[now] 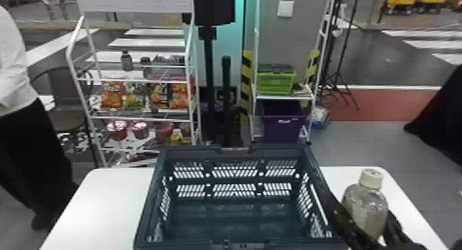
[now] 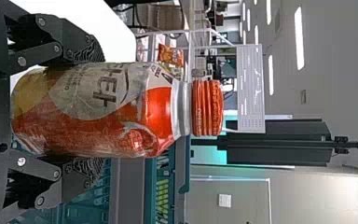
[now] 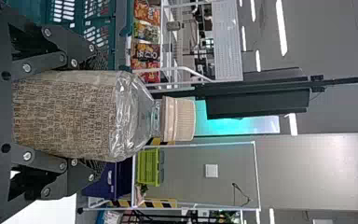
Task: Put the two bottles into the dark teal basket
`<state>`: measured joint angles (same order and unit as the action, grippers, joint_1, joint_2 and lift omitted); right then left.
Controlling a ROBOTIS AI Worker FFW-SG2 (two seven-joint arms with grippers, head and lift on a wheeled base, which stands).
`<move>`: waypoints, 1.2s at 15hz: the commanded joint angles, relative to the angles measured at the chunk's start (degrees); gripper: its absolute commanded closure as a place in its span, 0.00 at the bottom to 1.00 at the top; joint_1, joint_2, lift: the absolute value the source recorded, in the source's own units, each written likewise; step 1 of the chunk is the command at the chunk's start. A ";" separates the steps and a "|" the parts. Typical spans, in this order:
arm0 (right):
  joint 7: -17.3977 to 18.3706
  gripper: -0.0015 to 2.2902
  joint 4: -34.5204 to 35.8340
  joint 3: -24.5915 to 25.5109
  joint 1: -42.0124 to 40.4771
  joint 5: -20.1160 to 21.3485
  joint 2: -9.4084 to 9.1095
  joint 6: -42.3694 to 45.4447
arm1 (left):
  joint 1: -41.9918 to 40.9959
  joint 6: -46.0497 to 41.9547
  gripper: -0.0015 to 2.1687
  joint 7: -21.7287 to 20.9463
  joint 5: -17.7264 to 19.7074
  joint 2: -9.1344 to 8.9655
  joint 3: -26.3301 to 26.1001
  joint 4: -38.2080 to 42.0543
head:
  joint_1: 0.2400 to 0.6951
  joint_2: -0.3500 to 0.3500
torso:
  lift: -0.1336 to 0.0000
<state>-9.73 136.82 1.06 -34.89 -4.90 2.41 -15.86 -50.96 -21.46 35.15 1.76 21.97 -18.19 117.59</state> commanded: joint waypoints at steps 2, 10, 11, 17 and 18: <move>1.20 0.94 -0.77 -2.47 7.82 -0.19 0.05 -10.82 | -0.10 -1.96 0.99 0.00 0.00 0.01 0.00 -1.04 | 0.57 0.50 | 1.00; 8.50 0.94 -5.69 -14.68 27.25 2.62 0.49 -38.24 | 0.34 -8.46 0.99 -0.53 1.58 -0.26 0.53 -5.09 | 0.57 0.50 | 1.00; 9.73 0.94 -7.01 -16.27 29.88 2.62 0.40 -41.05 | 0.34 -8.99 0.99 -0.61 1.67 -0.35 0.53 -5.44 | 0.57 0.50 | 1.00; 11.57 0.94 -13.34 -19.17 40.69 1.92 -2.46 -58.81 | 0.51 -9.34 0.99 -0.79 1.85 -0.35 0.62 -5.96 | 0.57 0.50 | 1.00; 11.57 0.94 -14.92 -19.17 41.84 1.74 -2.46 -58.98 | 0.51 -9.34 0.99 -0.79 1.85 -0.43 0.62 -5.96 | 0.57 0.50 | 1.00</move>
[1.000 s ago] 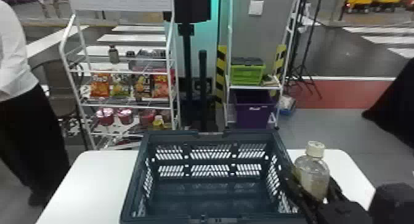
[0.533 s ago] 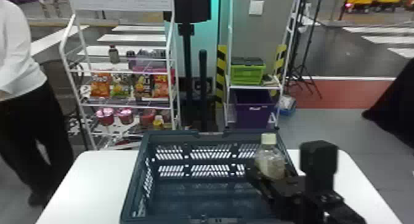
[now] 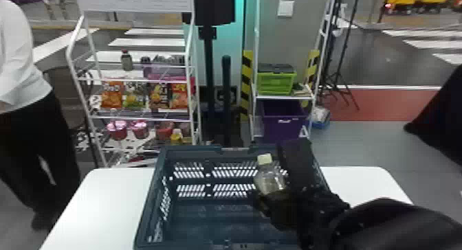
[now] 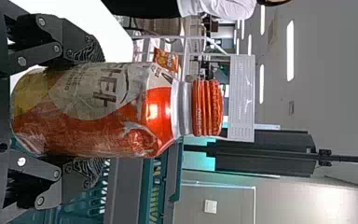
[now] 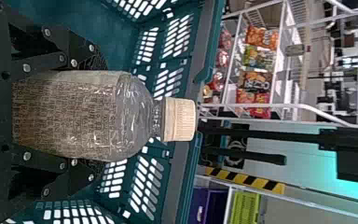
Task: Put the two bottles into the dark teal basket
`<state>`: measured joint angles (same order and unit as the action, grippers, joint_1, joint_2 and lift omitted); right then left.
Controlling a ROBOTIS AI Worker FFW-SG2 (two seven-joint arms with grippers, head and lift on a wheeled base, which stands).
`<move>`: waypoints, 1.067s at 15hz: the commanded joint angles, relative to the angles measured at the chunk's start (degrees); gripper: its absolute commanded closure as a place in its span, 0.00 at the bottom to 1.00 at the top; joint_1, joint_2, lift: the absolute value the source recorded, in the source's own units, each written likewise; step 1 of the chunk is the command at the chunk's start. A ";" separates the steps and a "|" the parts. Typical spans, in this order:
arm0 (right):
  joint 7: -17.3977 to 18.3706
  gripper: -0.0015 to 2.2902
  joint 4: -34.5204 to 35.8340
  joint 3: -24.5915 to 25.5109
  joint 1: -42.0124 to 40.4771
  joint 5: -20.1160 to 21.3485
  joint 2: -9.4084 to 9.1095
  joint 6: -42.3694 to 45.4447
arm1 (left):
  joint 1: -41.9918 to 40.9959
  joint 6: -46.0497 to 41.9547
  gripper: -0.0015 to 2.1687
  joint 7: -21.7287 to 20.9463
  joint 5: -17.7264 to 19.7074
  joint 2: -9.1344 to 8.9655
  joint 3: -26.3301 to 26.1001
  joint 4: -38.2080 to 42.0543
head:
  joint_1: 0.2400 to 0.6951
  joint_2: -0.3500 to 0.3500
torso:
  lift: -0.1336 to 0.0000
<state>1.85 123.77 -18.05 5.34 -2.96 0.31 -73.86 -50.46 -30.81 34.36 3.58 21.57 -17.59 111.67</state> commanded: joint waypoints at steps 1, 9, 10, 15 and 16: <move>0.34 0.94 -3.36 -0.06 2.66 -0.82 -0.36 -1.69 | 0.01 -0.16 0.99 0.09 -0.06 -0.13 0.02 -0.14 | 0.57 0.50 | 1.00; 2.98 0.90 -12.50 -1.03 7.58 -5.74 -0.36 -3.80 | -0.52 -2.10 0.99 0.53 0.12 -0.21 0.37 -0.40 | 0.57 0.50 | 1.00; 2.98 0.90 -12.94 -1.20 7.75 -5.74 -0.36 -3.97 | -0.52 -2.10 0.99 0.44 0.12 -0.21 0.28 -0.49 | 0.57 0.50 | 1.00; 2.98 0.00 -12.67 -1.11 7.49 -6.18 -0.36 -4.33 | -0.43 -2.62 0.99 0.18 0.47 -0.21 0.37 -0.84 | 0.57 0.50 | 1.00; 2.98 0.00 -12.67 -1.03 7.58 -6.18 -0.36 -4.85 | -0.43 -3.15 0.99 0.09 0.47 -0.21 0.37 -1.02 | 0.57 0.50 | 1.00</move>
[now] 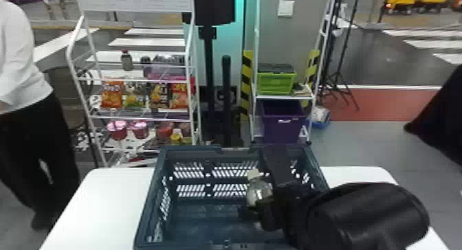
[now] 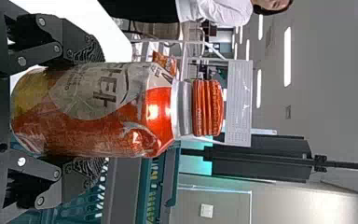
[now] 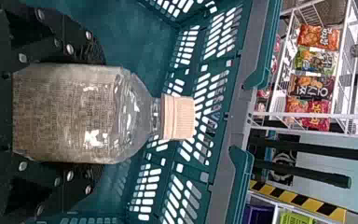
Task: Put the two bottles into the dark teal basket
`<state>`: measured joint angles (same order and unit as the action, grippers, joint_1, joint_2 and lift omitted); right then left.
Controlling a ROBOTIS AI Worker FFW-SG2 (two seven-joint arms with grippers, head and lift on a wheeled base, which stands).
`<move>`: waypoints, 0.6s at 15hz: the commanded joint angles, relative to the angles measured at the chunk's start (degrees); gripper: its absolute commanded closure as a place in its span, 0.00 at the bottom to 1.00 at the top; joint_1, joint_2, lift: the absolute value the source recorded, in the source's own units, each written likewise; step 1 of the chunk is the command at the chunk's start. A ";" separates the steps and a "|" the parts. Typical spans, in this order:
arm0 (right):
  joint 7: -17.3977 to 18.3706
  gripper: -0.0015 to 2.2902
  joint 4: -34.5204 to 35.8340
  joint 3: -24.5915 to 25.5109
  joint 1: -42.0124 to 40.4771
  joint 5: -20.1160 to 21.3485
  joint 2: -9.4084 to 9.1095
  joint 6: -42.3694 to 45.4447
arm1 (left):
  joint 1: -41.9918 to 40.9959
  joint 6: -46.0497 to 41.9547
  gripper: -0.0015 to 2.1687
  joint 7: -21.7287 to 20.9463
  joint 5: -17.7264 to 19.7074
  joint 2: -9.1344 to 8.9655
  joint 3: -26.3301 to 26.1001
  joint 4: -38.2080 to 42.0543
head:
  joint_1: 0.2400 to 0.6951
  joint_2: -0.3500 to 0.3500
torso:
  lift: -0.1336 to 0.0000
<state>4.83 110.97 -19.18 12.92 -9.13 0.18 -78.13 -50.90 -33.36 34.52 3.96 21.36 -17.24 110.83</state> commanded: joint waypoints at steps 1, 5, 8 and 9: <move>0.00 0.01 0.21 0.19 0.00 -0.01 -0.23 -1.11 | 0.10 -0.60 0.99 -0.06 0.09 0.00 0.01 -0.26 | 0.57 0.50 | 1.00; 0.00 0.02 0.39 0.63 -0.18 0.08 -0.23 1.71 | 0.10 -1.31 0.99 -0.06 0.17 0.00 0.01 -0.35 | 0.57 0.50 | 1.00; -0.70 0.02 1.88 0.63 -1.23 0.08 -0.23 11.90 | 0.19 -1.83 0.99 -0.06 0.26 0.00 0.01 -0.79 | 0.57 0.50 | 1.00; -1.05 0.02 2.94 0.63 -2.29 0.17 0.09 15.94 | 0.19 -1.66 0.99 -0.06 0.26 0.00 0.01 -0.79 | 0.57 0.50 | 1.00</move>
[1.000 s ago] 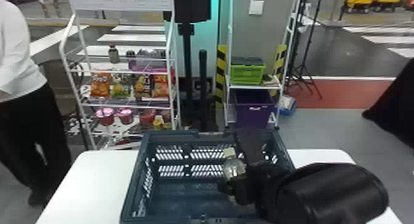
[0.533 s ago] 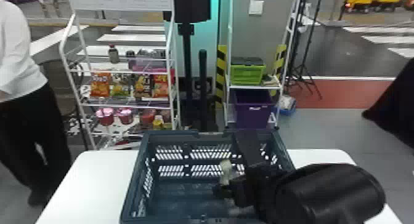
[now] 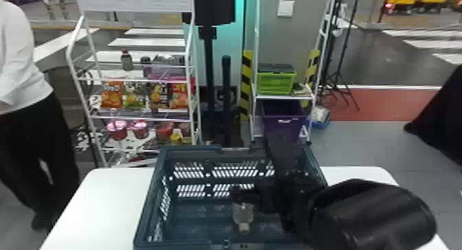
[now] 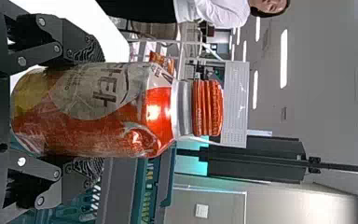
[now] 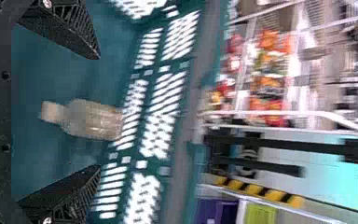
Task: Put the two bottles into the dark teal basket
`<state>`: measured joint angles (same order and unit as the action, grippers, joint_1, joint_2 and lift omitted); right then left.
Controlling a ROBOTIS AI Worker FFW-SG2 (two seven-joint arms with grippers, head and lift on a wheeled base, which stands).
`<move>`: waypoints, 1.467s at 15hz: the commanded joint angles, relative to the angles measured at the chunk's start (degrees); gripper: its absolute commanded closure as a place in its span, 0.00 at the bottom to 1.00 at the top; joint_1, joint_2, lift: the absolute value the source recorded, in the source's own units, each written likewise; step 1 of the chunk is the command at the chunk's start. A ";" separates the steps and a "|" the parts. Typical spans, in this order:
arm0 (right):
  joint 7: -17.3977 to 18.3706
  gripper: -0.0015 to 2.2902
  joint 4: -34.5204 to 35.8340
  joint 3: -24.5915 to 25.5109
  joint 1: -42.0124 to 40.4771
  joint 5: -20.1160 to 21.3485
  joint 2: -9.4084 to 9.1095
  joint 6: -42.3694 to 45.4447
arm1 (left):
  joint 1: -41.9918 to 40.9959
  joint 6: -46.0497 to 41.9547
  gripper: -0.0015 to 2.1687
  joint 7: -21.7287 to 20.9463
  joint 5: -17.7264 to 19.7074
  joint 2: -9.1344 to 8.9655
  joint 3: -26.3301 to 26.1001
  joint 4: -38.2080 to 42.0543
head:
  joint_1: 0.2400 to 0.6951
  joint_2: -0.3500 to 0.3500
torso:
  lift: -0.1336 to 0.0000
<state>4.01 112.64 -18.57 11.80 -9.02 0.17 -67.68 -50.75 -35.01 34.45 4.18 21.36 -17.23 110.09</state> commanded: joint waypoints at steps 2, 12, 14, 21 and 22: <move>-0.32 0.02 4.34 0.03 -4.60 0.06 2.37 11.29 | 0.03 -0.01 0.99 -0.08 0.04 0.09 0.01 0.21 | 0.57 0.50 | 1.00; -6.03 0.02 14.27 13.04 -34.30 0.06 9.93 51.37 | 0.12 4.38 0.99 0.00 0.04 1.32 -0.08 3.20 | 0.57 0.50 | 1.00; -7.61 0.02 14.71 15.59 -39.93 0.06 9.93 56.64 | -0.14 4.56 0.99 0.18 -0.05 1.32 -0.08 3.73 | 0.57 0.50 | 1.00; -10.25 0.03 11.11 19.54 -56.80 -0.56 9.14 80.19 | -0.41 4.91 0.99 0.62 -0.31 1.32 -0.08 4.08 | 0.57 0.50 | 1.00; -11.13 0.03 9.61 19.80 -58.39 -1.52 8.88 83.36 | -0.49 4.91 0.99 0.62 -0.31 1.32 -0.08 4.08 | 0.57 0.50 | 1.00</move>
<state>-6.65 124.32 0.73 -44.02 -9.58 9.38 11.02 -51.12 -30.10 35.07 3.92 22.68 -17.31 114.13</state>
